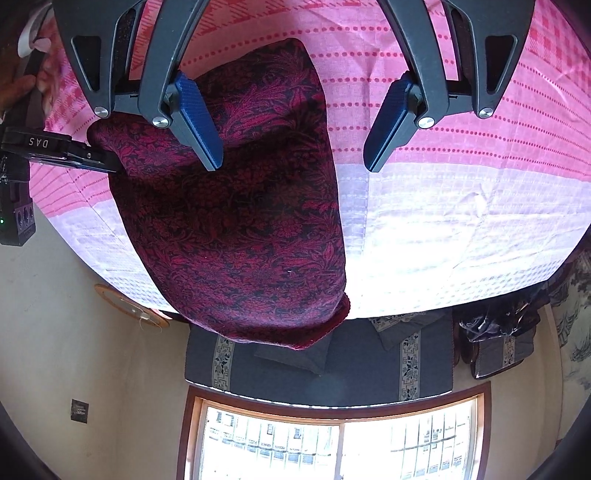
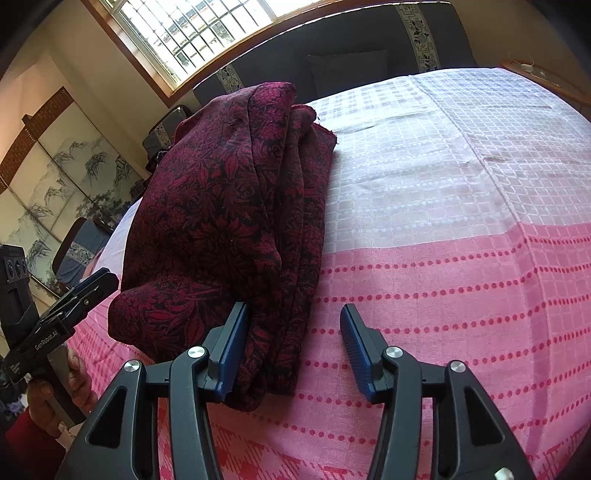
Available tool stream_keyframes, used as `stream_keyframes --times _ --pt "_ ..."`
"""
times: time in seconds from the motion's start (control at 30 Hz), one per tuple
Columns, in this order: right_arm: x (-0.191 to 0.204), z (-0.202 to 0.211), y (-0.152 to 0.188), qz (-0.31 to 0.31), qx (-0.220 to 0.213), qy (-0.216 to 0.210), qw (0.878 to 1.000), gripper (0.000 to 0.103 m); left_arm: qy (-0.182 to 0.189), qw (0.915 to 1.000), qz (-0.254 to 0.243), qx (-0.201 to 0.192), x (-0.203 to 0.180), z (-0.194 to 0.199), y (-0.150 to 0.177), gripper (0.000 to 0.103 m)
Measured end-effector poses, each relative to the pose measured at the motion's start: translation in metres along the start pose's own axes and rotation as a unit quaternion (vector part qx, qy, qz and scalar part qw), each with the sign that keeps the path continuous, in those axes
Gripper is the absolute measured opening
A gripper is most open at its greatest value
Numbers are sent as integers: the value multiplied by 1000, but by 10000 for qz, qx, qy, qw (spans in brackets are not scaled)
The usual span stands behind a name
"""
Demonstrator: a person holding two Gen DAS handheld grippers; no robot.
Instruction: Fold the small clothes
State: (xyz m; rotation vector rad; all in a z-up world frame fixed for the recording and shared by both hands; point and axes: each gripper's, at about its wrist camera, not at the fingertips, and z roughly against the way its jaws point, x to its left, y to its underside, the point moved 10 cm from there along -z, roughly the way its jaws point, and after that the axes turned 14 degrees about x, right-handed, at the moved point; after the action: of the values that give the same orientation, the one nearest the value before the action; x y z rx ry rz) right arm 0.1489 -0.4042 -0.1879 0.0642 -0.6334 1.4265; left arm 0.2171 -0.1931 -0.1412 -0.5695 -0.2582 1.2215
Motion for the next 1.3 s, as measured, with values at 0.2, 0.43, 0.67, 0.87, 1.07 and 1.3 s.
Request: stream_keyframes --times 0.2,0.43,0.67,0.87,1.07,1.3 --pt "-2 4 -5 -12 45 -103 9999 51 -7 10000 11 87 6 -7 -4 81" --pt "1 3 -22 -21 60 -312 9995 54 97 9997 144 170 15 -16 -11 82" --pt "2 -5 -37 -14 152 -404 9991 57 299 9987 207 354 18 -29 -15 82" --pt "3 -14 -44 14 267 -570 9980 59 890 9940 339 537 18 -41 -17 82" --pt "3 -23 -48 12 400 -813 9959 60 1859 9778 476 845 17 -55 -17 82" --pt "-3 -24 -55 -11 411 -1090 9932 65 2893 9472 767 1146 23 -68 -24 82"
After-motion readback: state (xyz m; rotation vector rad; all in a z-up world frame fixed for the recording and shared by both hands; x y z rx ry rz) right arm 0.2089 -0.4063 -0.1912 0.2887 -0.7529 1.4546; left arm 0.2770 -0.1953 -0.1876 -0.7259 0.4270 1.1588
